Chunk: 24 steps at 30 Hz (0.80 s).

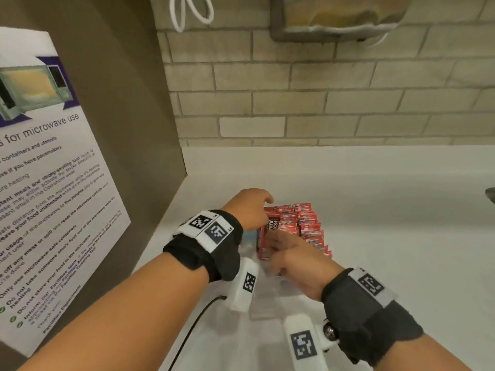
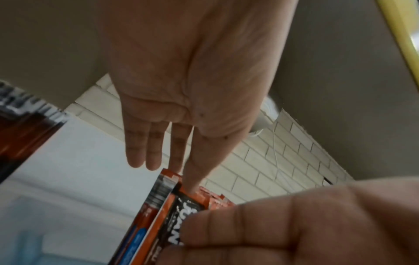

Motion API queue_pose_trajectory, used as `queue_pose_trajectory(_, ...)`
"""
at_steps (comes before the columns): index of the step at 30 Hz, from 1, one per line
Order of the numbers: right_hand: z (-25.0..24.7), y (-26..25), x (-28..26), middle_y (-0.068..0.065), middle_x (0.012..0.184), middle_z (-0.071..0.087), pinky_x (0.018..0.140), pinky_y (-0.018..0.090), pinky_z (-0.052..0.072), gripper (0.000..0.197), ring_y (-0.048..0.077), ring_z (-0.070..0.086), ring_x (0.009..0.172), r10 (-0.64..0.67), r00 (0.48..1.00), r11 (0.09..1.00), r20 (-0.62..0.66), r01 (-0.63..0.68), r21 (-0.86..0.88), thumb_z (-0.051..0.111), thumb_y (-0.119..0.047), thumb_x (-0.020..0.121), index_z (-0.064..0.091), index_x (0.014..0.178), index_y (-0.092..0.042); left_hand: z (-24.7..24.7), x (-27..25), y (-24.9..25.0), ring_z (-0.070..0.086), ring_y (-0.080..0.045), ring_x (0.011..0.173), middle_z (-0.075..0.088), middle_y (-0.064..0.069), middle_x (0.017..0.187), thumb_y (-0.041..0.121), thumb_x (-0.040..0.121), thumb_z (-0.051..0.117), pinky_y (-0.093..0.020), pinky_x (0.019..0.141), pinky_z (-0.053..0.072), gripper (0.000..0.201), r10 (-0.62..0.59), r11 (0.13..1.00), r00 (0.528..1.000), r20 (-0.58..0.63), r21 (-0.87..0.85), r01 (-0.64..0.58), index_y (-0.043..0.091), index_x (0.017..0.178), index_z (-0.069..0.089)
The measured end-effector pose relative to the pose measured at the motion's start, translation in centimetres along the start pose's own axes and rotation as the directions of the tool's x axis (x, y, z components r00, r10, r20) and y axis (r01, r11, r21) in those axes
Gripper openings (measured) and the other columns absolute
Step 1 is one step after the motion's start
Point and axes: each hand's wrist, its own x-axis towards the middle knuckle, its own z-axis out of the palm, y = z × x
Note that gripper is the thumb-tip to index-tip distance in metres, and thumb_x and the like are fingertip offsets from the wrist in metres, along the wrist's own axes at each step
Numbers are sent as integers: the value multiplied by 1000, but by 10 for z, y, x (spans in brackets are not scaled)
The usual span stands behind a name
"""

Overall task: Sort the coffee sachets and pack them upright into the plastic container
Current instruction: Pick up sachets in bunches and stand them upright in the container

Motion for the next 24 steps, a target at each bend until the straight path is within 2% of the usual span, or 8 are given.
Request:
queue_pose_trajectory(2,-2,3,1,22,129,49,100,62,37,54,41,46,120,-3,1000,999,-5,3,36,52,2,58,56,106,-21,3,3,1,45,-20,128,48,-6,141,13,90,60,-25,103,33,49,25,1000,1000,-7,5,-25,12,137,47)
queue_pose_trajectory(5,-3,3,1,23,128,49,102,59,38,55,38,45,122,-7,1000,998,2,7,64,51,5,60,53,108,-22,8,6,2,50,-21,122,54,-7,135,15,88,65,-26,101,36,46,31,999,999,-40,-26,-32,11,132,53)
queue_pose_trajectory(9,-3,5,3,14,124,54,101,53,43,70,32,49,119,-1,1000,999,3,1,52,53,0,58,47,126,-16,13,9,0,55,-21,115,59,-8,127,10,86,67,-28,98,41,38,28,999,995,-95,-33,-31,11,123,60)
queue_pose_trajectory(13,-6,8,6,0,115,52,104,45,42,71,24,49,117,-2,1000,999,12,1,48,47,14,75,34,140,-10,15,11,-1,57,-22,110,62,-9,120,5,86,65,-29,95,43,30,17,999,991,-135,-43,-23,9,116,63)
queue_pose_trajectory(16,-6,7,5,-9,107,48,98,33,43,70,16,46,109,-6,1000,998,19,5,61,44,16,79,31,143,-9,15,12,-1,60,-23,104,65,-9,114,5,85,66,-34,94,47,25,-1,999,991,-131,-53,-6,8,109,66)
queue_pose_trajectory(20,-6,7,6,-7,113,48,102,37,42,71,17,47,110,-4,1000,997,10,3,75,45,16,80,29,144,-9,15,12,-6,60,-23,102,65,-9,111,3,83,68,-34,93,47,29,-21,997,989,-149,-83,8,10,111,66)
queue_pose_trajectory(22,-6,7,6,-6,114,49,100,36,42,70,16,47,107,-1,1000,997,1,1,81,45,16,80,29,144,-9,15,11,-8,60,-22,99,65,-9,108,3,83,68,-32,91,47,35,-31,995,986,-162,-102,15,12,116,63)
queue_pose_trajectory(24,-5,8,7,0,128,47,103,37,42,72,18,46,114,2,1000,997,-5,-1,80,46,15,81,26,145,-9,14,9,-9,60,-21,98,65,-8,107,3,83,68,-31,90,48,39,-37,992,985,-169,-122,17,13,120,61)
